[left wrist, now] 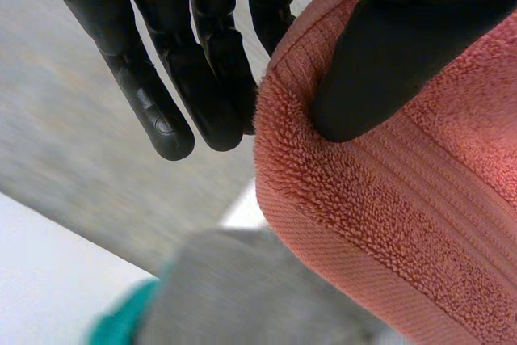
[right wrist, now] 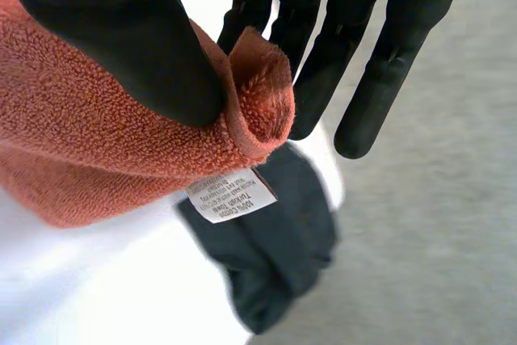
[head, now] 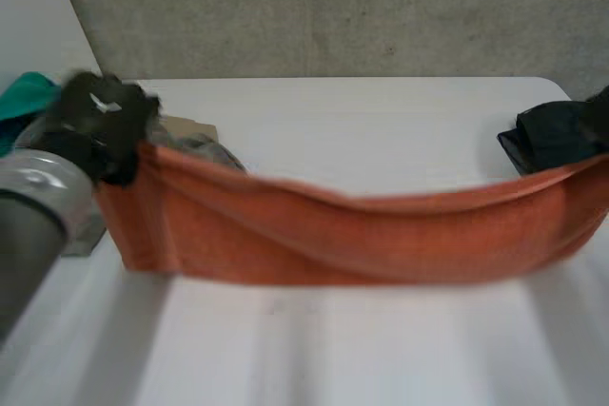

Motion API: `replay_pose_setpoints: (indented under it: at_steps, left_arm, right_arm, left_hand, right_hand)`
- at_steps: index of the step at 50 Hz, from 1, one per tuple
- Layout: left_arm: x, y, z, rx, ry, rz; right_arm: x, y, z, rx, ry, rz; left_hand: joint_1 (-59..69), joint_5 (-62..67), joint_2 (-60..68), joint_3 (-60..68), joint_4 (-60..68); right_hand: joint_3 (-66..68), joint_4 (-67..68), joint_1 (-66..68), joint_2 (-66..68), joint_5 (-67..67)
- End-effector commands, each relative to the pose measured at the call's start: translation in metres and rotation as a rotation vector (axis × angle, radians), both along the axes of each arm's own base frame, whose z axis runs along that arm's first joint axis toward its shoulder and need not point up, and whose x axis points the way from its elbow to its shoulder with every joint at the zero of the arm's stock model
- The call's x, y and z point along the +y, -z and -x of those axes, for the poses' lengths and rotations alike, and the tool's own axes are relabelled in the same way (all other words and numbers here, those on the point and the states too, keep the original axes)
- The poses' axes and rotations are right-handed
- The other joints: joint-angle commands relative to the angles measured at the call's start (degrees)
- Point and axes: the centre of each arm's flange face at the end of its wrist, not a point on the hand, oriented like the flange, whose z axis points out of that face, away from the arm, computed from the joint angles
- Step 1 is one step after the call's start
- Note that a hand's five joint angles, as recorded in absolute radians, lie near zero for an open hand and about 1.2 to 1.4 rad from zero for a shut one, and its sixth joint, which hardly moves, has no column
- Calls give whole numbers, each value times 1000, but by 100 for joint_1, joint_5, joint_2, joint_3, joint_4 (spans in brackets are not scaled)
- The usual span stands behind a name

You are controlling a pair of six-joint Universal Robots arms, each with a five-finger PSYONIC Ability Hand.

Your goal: Fold the laundry.

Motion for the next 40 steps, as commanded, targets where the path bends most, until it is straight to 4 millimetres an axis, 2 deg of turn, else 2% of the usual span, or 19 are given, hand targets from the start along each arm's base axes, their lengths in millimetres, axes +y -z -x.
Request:
replay_pose_setpoints:
  at_steps: [1, 4, 6, 8, 9, 10, 11, 12, 15, 16, 17, 19, 23, 28, 30, 34, 36, 38, 40]
  left_arm:
    - [-66, 64, 25, -140, -1, -106]
    - [-102, 57, 37, -185, -11, 1]
    - [-119, 44, 44, -195, -21, 97]
    - [-143, 14, 54, -180, -39, 284]
    - [-151, 0, 58, -170, -47, 364]
    - [-162, -24, 63, -143, -69, 507]
    - [-167, -41, 65, -113, -88, 604]
    - [-169, -57, 67, -83, -101, 683]
    - [-170, -112, 68, 31, -156, 946]
    - [-169, -122, 66, 58, -170, 992]
    - [-165, -132, 69, 89, -170, 1043]
    - [-164, -135, 68, 107, -177, 1053]
    - [-164, -126, 64, 161, -189, 989]
    - [-161, -101, 52, 204, -178, 873]
    - [-159, -81, 51, 210, -157, 807]
    - [-159, -43, 48, 205, -137, 698]
    - [-157, -26, 48, 191, -130, 652]
    - [-154, 3, 48, 159, -121, 575]
    - [-152, 27, 47, 133, -118, 516]
  right_arm:
    - [-41, 48, -12, 106, 56, -82]
    - [-66, 52, -21, 105, 65, -1]
    - [-83, 40, -35, 74, 45, 123]
    - [-94, 25, -45, 41, 34, 234]
    - [-105, 3, -53, -9, 29, 372]
    - [-110, -10, -58, -42, 25, 449]
    - [-114, -23, -61, -77, 22, 528]
    - [-120, -52, -67, -157, 13, 694]
    - [-121, -91, -70, -280, -1, 920]
    - [-116, -116, -69, -349, -14, 1045]
    - [-113, -124, -69, -375, -23, 1091]
    - [-109, -132, -69, -403, -31, 1137]
    - [-109, -128, -69, -411, -33, 1111]
    - [-108, -92, -77, -398, -38, 976]
    - [-108, -80, -77, -392, -36, 935]
    - [-108, -45, -77, -372, -31, 827]
    - [-110, -15, -78, -352, -34, 736]
    - [-110, 7, -79, -338, -36, 667]
    - [-110, 40, -78, -312, -35, 557]
  left_hand:
    - [1416, 1428, 1109, 1137, 1103]
    - [1416, 1428, 1109, 1137, 1103]
    - [1416, 1428, 1109, 1137, 1103]
    - [1416, 1428, 1109, 1137, 1103]
    - [1416, 1428, 1109, 1137, 1103]
    - [1416, 1428, 1109, 1137, 1103]
    - [1416, 1428, 1109, 1137, 1103]
    - [1416, 1428, 1109, 1137, 1103]
    - [1416, 1428, 1109, 1137, 1103]
    - [1416, 1428, 1109, 1137, 1103]
    - [1416, 1428, 1109, 1137, 1103]
    - [1416, 1428, 1109, 1137, 1103]
    - [1416, 1428, 1109, 1137, 1103]
    - [1416, 1428, 1109, 1137, 1103]
    - [1416, 1428, 1109, 1137, 1103]
    - [1416, 1428, 1109, 1137, 1103]
    - [1416, 1428, 1109, 1137, 1103]
    - [1416, 1428, 1109, 1137, 1103]
    - [1416, 1428, 1109, 1137, 1103]
  right_hand:
    - [1153, 1119, 1617, 1316, 1264]
    - [1153, 1119, 1617, 1316, 1264]
    - [1153, 1119, 1617, 1316, 1264]
    - [1153, 1119, 1617, 1316, 1264]
    - [1153, 1119, 1617, 1316, 1264]
    - [1153, 1119, 1617, 1316, 1264]
    - [1153, 1119, 1617, 1316, 1264]
    - [1153, 1119, 1617, 1316, 1264]
    - [1153, 1119, 1617, 1316, 1264]
    - [1153, 1119, 1617, 1316, 1264]
    - [1153, 1119, 1617, 1316, 1264]
    - [1153, 1119, 1617, 1316, 1264]
    - [1153, 1119, 1617, 1316, 1264]
    - [1153, 1119, 1617, 1316, 1264]
    - [1153, 1119, 1617, 1316, 1264]
    - [1153, 1119, 1617, 1316, 1264]
    - [1153, 1119, 1617, 1316, 1264]
    - [1153, 1119, 1617, 1316, 1264]
    - [1153, 1119, 1617, 1316, 1264]
